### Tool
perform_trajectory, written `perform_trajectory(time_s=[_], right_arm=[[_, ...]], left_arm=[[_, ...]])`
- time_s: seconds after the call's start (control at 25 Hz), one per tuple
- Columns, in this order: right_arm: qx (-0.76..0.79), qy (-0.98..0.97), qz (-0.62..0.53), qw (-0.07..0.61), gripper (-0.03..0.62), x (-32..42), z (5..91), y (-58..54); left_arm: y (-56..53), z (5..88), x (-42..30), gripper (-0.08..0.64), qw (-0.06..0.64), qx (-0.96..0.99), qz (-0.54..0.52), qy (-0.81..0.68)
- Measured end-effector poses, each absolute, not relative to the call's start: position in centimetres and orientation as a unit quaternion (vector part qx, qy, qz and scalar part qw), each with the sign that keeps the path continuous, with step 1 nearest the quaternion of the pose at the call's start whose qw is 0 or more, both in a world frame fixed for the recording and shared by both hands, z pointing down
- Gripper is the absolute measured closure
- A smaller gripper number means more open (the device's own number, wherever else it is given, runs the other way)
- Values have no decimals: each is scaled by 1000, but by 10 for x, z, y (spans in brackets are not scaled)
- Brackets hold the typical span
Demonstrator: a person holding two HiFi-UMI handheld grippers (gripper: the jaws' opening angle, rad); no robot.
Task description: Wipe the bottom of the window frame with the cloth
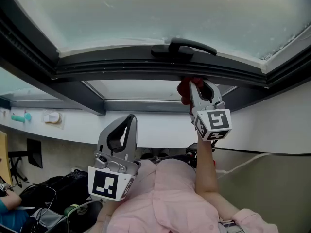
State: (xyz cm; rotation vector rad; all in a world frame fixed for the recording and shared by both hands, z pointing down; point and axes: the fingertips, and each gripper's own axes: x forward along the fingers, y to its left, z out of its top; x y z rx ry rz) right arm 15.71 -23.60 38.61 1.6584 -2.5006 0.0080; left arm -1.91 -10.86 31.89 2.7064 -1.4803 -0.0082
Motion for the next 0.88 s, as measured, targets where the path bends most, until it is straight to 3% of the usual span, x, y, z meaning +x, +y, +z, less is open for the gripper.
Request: perform_trajectory(time_s=[0.88], right_arm=[[544, -836, 4, 75, 541, 183, 386, -234]], left_arm=[[-117, 322, 16, 560, 33, 887, 0, -460]])
